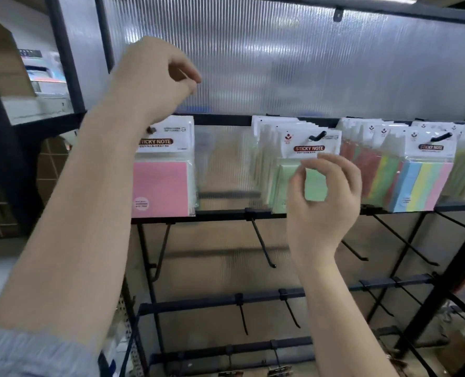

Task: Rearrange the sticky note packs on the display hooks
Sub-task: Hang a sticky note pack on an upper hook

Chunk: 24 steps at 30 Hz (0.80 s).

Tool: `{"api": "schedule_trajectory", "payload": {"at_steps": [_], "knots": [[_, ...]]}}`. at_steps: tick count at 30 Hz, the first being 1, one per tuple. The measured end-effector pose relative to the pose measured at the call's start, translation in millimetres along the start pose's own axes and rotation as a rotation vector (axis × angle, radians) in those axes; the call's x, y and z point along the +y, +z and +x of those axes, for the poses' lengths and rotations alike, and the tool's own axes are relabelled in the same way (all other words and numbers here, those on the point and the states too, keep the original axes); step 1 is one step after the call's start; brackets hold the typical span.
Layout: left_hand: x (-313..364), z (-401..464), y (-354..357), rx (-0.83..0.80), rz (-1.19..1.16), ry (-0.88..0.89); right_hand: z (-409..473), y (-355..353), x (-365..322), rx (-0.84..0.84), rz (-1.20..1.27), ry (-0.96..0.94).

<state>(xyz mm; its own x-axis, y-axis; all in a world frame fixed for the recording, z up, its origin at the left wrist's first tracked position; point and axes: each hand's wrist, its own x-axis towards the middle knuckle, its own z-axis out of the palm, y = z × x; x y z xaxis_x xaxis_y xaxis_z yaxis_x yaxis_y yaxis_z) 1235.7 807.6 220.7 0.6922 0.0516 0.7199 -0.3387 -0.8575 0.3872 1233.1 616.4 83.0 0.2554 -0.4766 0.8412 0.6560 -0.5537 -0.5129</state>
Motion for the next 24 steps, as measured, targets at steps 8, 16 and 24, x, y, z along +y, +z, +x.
{"api": "schedule_trajectory", "payload": {"at_steps": [8, 16, 24], "knots": [[-34.7, 3.4, -23.4, -0.152, 0.112, -0.193, -26.4, 30.2, -39.7, -0.638, 0.186, 0.242], [-50.1, 29.6, -12.9, -0.464, 0.24, -0.204, -45.4, 57.9, -55.8, -0.817, 0.246, 0.37], [-66.0, 28.7, -13.8, -0.441, 0.235, -0.178, -38.1, 70.3, -64.8, -0.722, 0.443, 0.516]]}}
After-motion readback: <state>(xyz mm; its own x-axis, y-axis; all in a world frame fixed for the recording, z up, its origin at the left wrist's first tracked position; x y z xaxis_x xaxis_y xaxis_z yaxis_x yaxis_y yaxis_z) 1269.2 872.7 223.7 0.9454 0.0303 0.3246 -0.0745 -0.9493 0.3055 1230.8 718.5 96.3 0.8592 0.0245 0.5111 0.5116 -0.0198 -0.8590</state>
